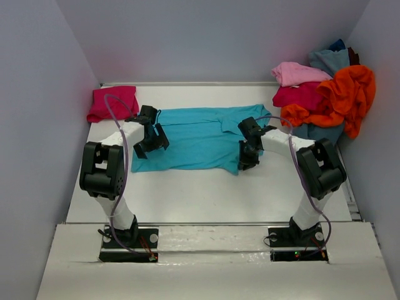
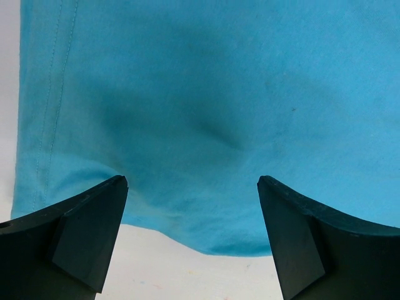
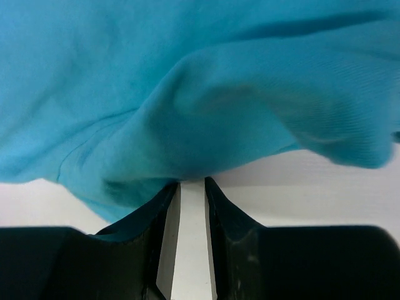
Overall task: Fold and stack the t-shirts
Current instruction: Fold the tshirt
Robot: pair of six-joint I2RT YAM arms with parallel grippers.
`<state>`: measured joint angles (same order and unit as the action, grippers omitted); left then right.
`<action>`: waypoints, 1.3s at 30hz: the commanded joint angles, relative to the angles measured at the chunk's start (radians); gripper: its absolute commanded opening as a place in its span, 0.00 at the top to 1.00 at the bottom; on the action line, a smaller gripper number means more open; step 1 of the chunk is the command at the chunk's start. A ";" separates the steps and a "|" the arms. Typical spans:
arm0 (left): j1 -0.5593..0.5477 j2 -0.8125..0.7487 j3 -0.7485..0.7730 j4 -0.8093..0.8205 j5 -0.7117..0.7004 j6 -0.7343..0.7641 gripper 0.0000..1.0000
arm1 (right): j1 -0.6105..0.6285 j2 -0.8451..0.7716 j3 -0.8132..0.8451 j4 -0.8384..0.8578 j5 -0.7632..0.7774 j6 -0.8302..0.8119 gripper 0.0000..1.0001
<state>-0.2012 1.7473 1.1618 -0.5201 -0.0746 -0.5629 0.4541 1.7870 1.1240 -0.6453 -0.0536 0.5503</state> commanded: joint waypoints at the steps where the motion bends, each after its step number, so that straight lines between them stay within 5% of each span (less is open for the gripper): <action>1: -0.001 0.011 0.047 -0.009 0.010 0.024 0.03 | 0.017 -0.009 -0.018 0.074 0.254 -0.021 0.71; 18: -0.001 0.004 0.024 -0.014 0.004 0.043 0.03 | 0.046 -0.058 -0.113 0.211 0.327 -0.016 0.73; 25: -0.001 -0.002 0.021 -0.014 0.004 0.046 0.03 | 0.055 -0.031 -0.132 0.233 0.334 -0.012 0.83; 31: -0.001 -0.002 0.026 -0.015 0.006 0.049 0.03 | 0.064 -0.028 -0.107 0.200 0.350 -0.006 0.93; 39: -0.001 0.001 0.024 -0.015 0.004 0.054 0.03 | 0.074 -0.167 -0.086 0.046 0.362 0.054 0.93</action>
<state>-0.2012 1.7699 1.1797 -0.5228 -0.0673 -0.5274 0.5144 1.7161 1.0321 -0.4915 0.2840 0.5503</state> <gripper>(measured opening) 0.974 0.073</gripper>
